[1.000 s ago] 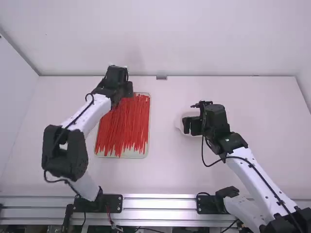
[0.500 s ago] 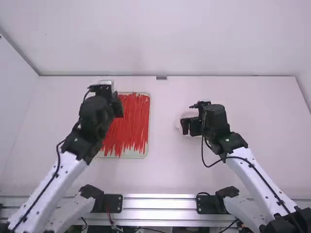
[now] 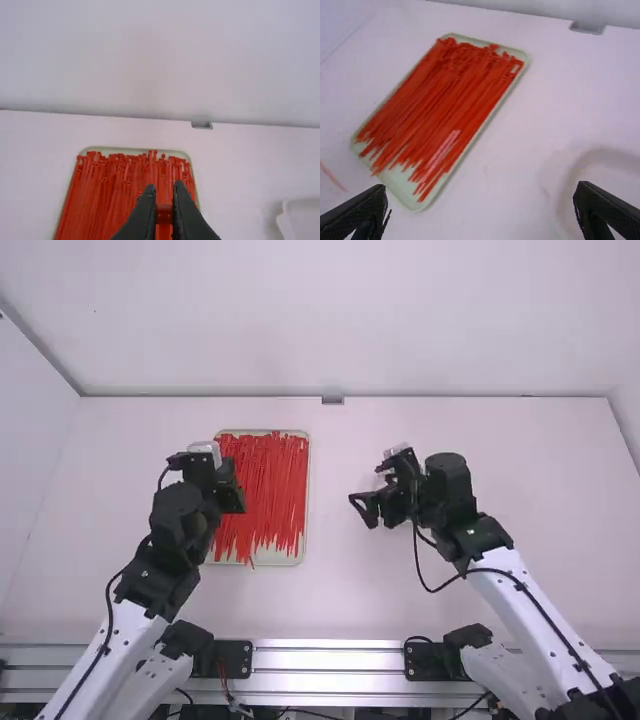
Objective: Fasten the cable tie
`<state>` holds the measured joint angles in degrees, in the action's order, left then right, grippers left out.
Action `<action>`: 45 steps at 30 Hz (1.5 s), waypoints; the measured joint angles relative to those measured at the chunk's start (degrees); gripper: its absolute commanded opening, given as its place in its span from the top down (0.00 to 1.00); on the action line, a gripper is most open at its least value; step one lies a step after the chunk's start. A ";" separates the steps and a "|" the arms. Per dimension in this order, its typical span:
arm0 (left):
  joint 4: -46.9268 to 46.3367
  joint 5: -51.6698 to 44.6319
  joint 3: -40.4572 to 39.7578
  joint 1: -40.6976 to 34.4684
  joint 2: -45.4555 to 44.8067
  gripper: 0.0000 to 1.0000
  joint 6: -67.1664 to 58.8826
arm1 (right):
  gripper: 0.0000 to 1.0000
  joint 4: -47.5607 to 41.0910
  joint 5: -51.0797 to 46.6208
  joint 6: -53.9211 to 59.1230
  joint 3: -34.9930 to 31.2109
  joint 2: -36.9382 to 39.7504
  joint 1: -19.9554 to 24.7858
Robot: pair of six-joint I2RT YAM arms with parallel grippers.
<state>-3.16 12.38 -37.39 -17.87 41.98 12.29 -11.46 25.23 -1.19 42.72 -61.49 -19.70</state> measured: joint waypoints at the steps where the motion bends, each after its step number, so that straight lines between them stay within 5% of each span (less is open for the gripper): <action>1: 1.14 -0.90 0.00 -0.02 0.72 0.98 0.15 | 0.01 0.07 1.70 0.74 0.00 0.81 -0.02; 17: 13.46 -15.28 -3.50 0.00 14.05 0.98 2.29 | 0.01 2.71 11.28 2.69 0.00 6.71 -0.11; 26: 18.56 -22.29 -7.04 -0.98 17.18 0.98 6.56 | 0.01 10.21 10.16 2.86 0.02 3.74 -5.51; 43: 30.47 -18.75 -7.04 -13.09 17.18 0.98 11.80 | 0.00 19.93 8.04 -3.43 0.00 -0.35 -6.27; 45: 31.61 -18.73 -7.04 -13.75 17.33 0.98 12.44 | 0.06 19.89 8.26 -3.89 0.00 -0.37 -6.27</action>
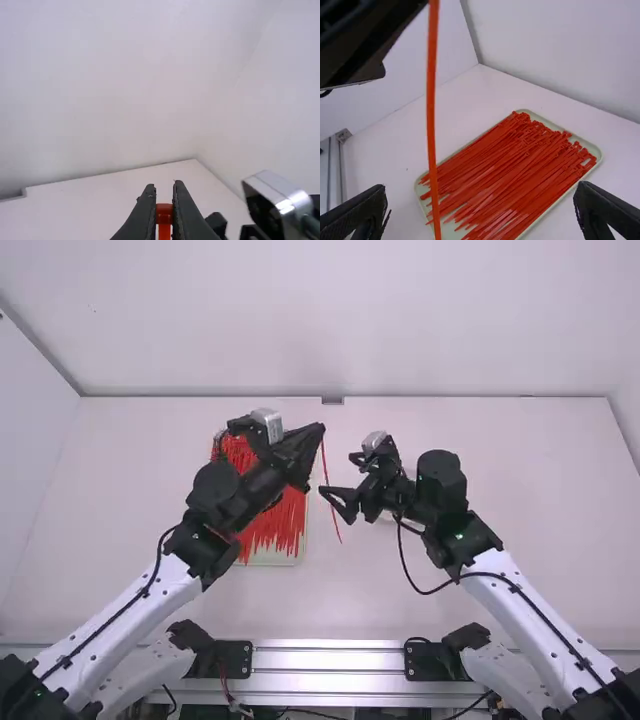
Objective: Fasten the cable tie
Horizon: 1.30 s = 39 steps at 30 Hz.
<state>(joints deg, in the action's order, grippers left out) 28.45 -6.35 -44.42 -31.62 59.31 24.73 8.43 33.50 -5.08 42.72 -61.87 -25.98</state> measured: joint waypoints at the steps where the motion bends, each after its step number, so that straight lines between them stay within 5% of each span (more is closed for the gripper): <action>1: 0.70 0.20 0.00 -0.26 0.35 0.98 0.52 | 0.09 -0.02 0.24 -0.26 0.00 0.00 0.00; 9: 2.71 0.87 0.00 -0.37 3.98 0.98 3.43 | 0.41 -0.09 2.12 -0.79 0.02 0.00 -0.22; 16: 3.17 0.90 0.00 -0.37 4.28 0.98 5.35 | 0.57 -0.22 2.14 0.20 0.02 0.00 -1.75; 18: 3.10 0.90 0.00 -0.39 4.28 0.98 5.57 | 0.66 -0.55 2.14 0.42 0.00 0.00 -1.73; 22: 3.15 0.85 0.00 -0.39 4.28 0.98 5.75 | 1.00 -1.29 2.08 0.72 0.00 0.00 -0.87; 28: 3.13 0.66 0.00 -0.37 4.28 0.96 5.75 | 1.00 -1.57 2.10 0.55 0.02 0.00 -0.59; 31: 3.15 0.35 0.00 -0.37 4.28 0.81 5.79 | 1.00 -1.60 2.12 0.57 0.02 0.00 -0.57; 34: 3.15 -0.07 0.00 -0.39 4.28 0.49 5.79 | 1.00 -1.62 2.14 0.76 0.02 0.00 -0.17; 39: 3.19 -0.02 0.00 -0.39 4.28 0.28 5.75 | 1.00 -1.88 2.16 1.01 0.00 0.00 1.38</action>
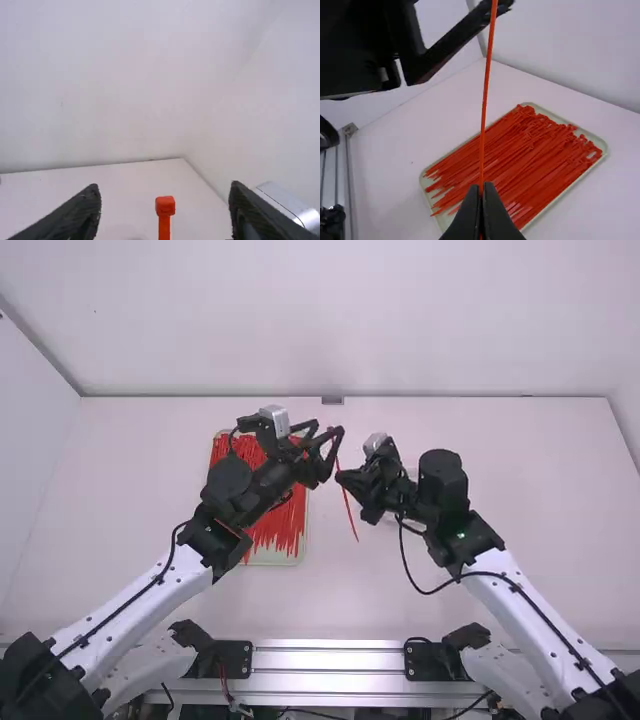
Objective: Fasten the cable tie
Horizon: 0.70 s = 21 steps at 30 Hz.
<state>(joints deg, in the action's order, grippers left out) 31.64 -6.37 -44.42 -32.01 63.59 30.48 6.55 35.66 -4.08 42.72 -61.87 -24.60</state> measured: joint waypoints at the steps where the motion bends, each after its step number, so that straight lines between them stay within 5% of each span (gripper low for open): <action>1: 0.15 -0.04 0.00 0.02 0.00 0.27 -0.07 | 1.00 -0.13 0.02 0.00 0.00 0.00 0.68; 10: 2.75 -1.57 -0.09 0.33 -0.02 0.00 -6.56 | 1.00 0.66 4.35 2.08 0.00 0.76 8.11; 21: -14.75 -12.68 -11.96 4.72 0.00 0.01 -18.49 | 1.00 10.34 19.02 5.64 0.00 1.46 21.97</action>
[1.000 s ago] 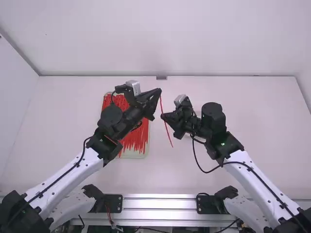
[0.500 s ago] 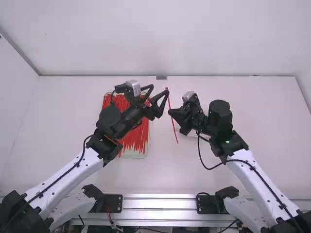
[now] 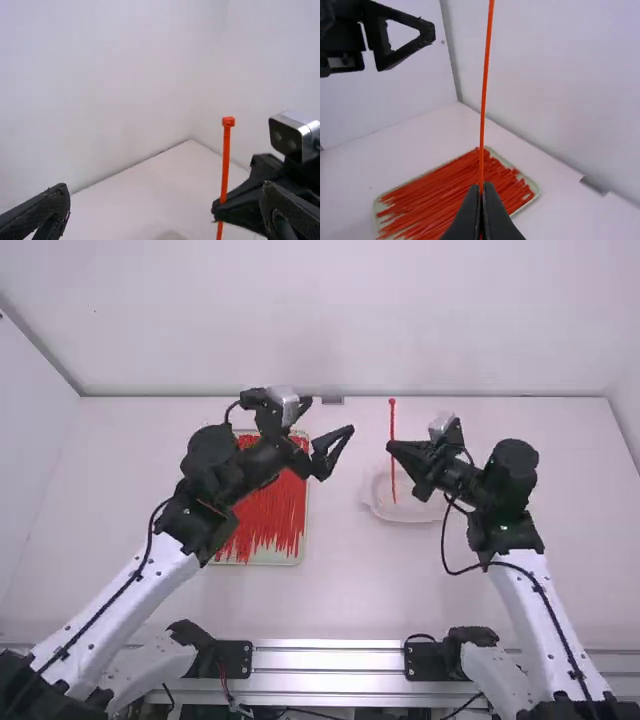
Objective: Fasten the cable tie
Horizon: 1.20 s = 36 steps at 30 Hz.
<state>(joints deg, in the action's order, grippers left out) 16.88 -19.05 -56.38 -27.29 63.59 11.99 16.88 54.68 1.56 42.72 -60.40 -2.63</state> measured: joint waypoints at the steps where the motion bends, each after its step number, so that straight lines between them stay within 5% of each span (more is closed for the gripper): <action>1: -0.07 -1.79 -0.61 0.26 0.00 0.01 -1.29 | 1.00 1.75 1.53 0.09 0.00 0.00 0.94; 12: 2.67 -14.71 -1.44 1.20 1.11 0.01 -8.46 | 1.00 9.40 6.23 -4.02 0.00 0.00 2.49; 21: 7.19 -26.82 -1.42 10.58 4.15 0.01 -7.58 | 1.00 13.16 6.62 -6.49 0.07 -0.74 -0.31; 36: 12.66 -39.52 -1.42 14.88 4.17 0.01 -2.25 | 1.00 12.85 12.94 -7.54 12.44 -18.38 -6.45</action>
<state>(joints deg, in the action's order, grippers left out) 29.54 -58.57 -57.80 -12.40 67.77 9.74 29.74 67.61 -5.98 55.16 -78.78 -9.08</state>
